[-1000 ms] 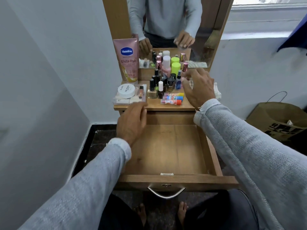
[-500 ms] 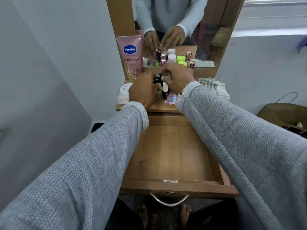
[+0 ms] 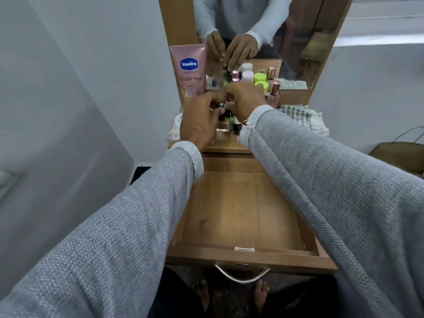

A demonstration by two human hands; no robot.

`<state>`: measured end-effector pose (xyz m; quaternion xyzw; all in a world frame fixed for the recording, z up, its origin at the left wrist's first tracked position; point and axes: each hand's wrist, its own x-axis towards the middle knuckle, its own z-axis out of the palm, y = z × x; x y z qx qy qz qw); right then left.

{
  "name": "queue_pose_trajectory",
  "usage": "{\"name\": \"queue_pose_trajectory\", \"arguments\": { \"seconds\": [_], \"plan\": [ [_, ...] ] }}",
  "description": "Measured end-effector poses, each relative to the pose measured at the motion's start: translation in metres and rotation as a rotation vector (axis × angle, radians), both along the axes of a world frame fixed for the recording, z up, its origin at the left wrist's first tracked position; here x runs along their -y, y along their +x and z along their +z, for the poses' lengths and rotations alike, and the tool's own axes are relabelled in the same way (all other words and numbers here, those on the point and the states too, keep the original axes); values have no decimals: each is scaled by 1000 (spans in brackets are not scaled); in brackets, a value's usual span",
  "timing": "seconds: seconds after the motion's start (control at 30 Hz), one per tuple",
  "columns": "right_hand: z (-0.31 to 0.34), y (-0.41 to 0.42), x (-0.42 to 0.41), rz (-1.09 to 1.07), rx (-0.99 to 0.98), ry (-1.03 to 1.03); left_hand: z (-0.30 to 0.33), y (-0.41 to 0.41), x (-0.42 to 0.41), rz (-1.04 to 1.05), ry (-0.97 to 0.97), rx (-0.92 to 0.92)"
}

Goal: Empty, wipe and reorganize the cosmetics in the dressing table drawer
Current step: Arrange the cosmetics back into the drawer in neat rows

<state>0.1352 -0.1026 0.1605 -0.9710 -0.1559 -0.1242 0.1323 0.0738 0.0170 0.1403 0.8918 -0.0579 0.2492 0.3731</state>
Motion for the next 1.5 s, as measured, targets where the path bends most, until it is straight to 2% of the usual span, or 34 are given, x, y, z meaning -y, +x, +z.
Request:
{"name": "queue_pose_trajectory", "arguments": {
  "seconds": [0.23,0.3,0.4,0.6,0.73,0.9,1.23,1.4,1.5],
  "plan": [
    [10,-14,5,30,17,551,2,-34,-22,33,-96,31],
    [17,-29,9,60,45,605,-3,-50,-28,32,-110,10],
    [18,-61,15,113,62,595,-20,-75,-33,34,-151,-41],
    [-22,-117,16,184,-79,513,-68,-103,-34,33,-124,-181],
    [-63,-128,9,156,-231,451,-94,-110,-29,33,-93,-280],
    [-95,-126,-2,129,-289,434,-105,-111,-26,63,-36,-372],
    [-119,-116,-13,90,-345,395,-111,-106,-24,52,-32,-398],
    [-128,-117,-19,76,-379,439,-110,-109,-22,35,-114,-435],
    [-127,-119,-21,102,-384,419,-111,-110,-21,35,-57,-418]
  ]
}}
